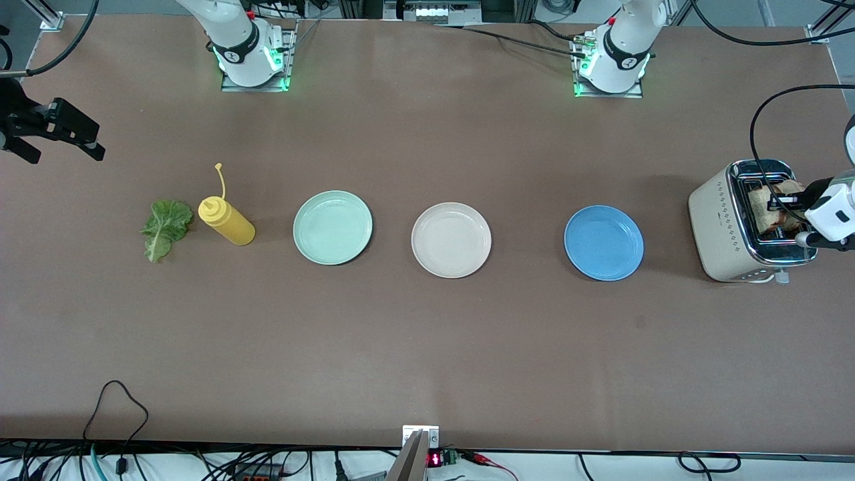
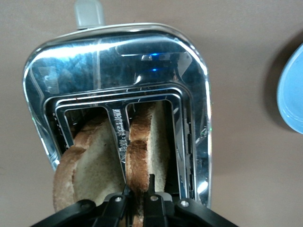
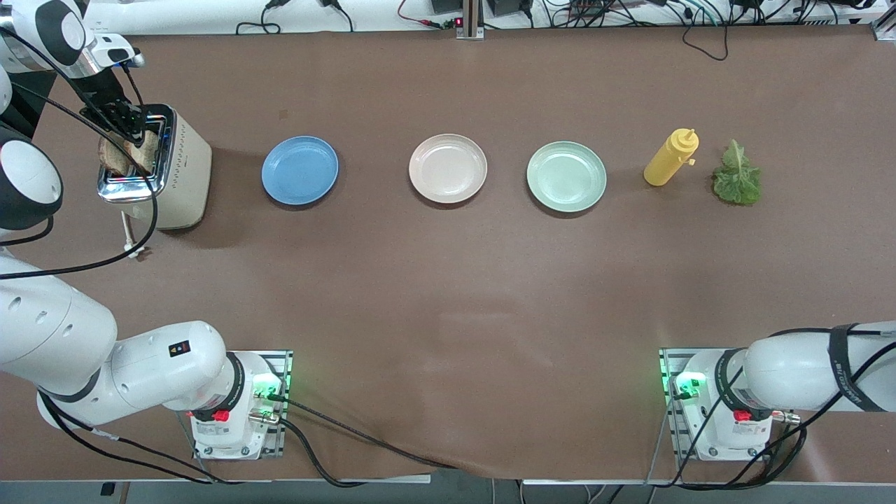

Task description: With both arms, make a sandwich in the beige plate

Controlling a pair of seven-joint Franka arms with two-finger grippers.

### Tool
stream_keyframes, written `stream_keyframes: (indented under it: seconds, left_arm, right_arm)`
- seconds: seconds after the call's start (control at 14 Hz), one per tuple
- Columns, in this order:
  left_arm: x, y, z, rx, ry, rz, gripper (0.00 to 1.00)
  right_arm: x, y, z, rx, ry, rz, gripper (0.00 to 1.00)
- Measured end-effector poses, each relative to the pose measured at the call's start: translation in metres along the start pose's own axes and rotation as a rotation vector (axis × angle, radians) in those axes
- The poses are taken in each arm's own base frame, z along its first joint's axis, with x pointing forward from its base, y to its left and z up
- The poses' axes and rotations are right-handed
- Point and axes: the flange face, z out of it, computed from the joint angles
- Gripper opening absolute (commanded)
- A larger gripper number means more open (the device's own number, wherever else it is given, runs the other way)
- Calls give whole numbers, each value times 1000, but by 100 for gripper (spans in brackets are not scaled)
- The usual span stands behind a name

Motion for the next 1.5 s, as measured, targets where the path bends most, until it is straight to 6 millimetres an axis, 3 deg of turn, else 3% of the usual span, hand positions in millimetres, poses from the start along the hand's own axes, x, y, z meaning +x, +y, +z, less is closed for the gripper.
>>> stream_keyframes:
  seconds: [0.21,0.5,0.64,0.78,0.93,1.14,1.28,1.5]
  left_arm:
    - [-9,3,-22,2,0,-1,1]
    - [-35,26,-105,1,-36,17,1]
    - [-48,45,-145,-2,-64,42,1]
    - [-47,79,-163,3,-83,100,1]
    - [-38,116,-161,5,-106,169,1]
    - [-15,185,-141,-94,-144,236,1]
    - [4,234,-120,-250,-174,191,1]
    - [40,276,-90,-540,-162,89,0]
  right_arm:
    - [0,0,0,0,0,0,100]
    - [0,0,0,0,0,0,100]
    - [0,0,0,0,0,0,100]
    - [0,0,0,0,0,0,100]
    - [0,0,0,0,0,0,100]
    - [0,0,0,0,0,0,100]
    - [0,0,0,0,0,0,100]
    - [0,0,1,0,-2,0,100]
